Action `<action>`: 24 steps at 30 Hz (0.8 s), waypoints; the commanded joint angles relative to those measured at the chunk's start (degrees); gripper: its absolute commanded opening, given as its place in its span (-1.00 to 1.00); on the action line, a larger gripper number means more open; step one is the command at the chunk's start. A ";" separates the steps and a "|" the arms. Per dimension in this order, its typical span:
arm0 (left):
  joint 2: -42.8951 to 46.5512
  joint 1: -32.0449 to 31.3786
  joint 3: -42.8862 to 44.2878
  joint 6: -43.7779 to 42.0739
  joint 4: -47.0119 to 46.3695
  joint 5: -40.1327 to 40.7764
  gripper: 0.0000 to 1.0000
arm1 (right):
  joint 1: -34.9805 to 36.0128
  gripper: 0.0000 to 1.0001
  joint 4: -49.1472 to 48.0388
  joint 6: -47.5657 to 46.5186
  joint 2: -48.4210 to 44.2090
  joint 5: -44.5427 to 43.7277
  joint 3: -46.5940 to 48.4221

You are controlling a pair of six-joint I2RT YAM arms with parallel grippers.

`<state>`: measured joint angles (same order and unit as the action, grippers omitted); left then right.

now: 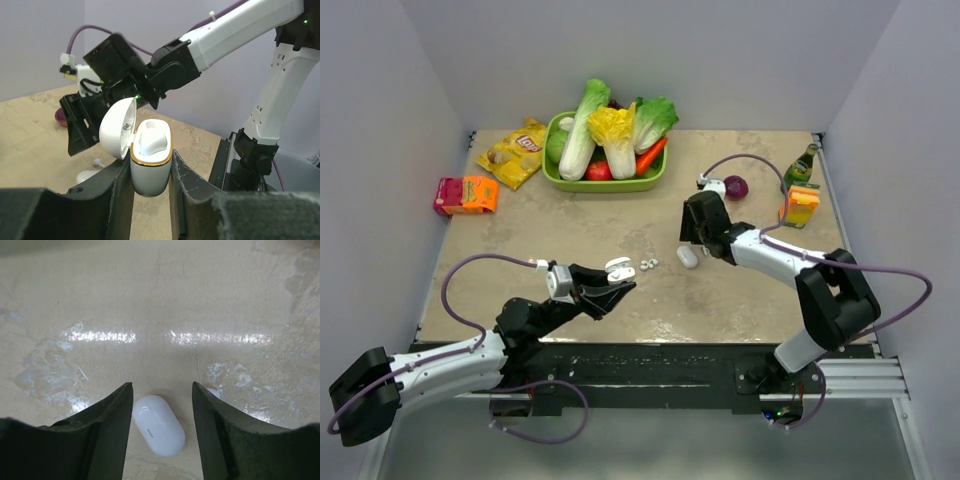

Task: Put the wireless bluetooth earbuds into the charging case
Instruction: Pick up the earbud from the center of the board.

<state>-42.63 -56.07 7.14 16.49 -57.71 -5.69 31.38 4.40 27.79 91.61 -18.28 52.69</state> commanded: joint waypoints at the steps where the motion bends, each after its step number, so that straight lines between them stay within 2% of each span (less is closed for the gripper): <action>1: -0.26 -0.44 0.16 -0.23 -3.46 0.42 -1.00 | -0.26 0.08 2.35 -2.13 -2.85 -3.93 0.40; 11: 0.62 -0.53 -0.28 -0.06 -2.40 0.77 -1.00 | -2.19 0.05 3.77 1.12 1.55 -4.57 -0.13; 24: 0.27 -0.70 -0.11 -0.06 -2.76 0.33 -1.00 | -3.69 0.09 4.74 -0.63 5.50 -2.37 0.93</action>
<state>-42.37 -56.40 7.11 16.49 -57.71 -5.54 28.16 9.17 27.40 96.44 -21.26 52.47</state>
